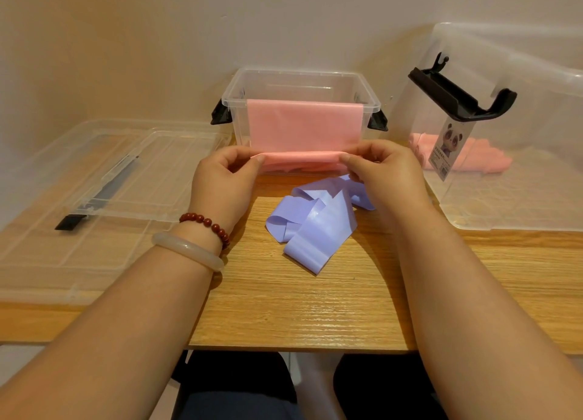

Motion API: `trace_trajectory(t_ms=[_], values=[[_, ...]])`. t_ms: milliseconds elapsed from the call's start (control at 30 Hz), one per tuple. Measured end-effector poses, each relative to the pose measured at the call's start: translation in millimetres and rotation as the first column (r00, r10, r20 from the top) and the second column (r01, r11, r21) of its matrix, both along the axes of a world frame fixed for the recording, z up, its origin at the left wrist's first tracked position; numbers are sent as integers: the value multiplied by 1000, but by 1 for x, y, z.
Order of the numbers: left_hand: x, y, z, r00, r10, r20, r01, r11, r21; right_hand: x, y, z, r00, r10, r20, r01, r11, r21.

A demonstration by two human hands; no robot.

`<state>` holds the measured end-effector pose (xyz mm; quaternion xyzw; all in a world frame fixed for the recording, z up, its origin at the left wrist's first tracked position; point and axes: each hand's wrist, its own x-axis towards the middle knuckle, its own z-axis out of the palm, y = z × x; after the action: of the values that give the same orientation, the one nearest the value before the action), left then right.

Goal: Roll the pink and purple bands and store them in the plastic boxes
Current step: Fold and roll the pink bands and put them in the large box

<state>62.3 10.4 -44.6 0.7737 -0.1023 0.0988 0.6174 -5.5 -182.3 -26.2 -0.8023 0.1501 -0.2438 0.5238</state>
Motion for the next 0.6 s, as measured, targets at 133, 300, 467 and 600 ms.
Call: trace_trajectory(t_ms=[133,300,467,600], values=[[1,-2,0,1000,22,-8,-22,1000,15,1,1,2,1000,-22,-11,22,1000,7],[1,-1,1,1000,14,-11,-14,1000,8,4,4,-1,999,-18,-30,21,994,110],[1,-1,1,1000,-22,-3,22,995,-97,2,5,0,998,-34,58,24,986,168],[-1,0,3,998,-59,-37,53,988,-145,2,5,0,999,-24,46,17,988,153]])
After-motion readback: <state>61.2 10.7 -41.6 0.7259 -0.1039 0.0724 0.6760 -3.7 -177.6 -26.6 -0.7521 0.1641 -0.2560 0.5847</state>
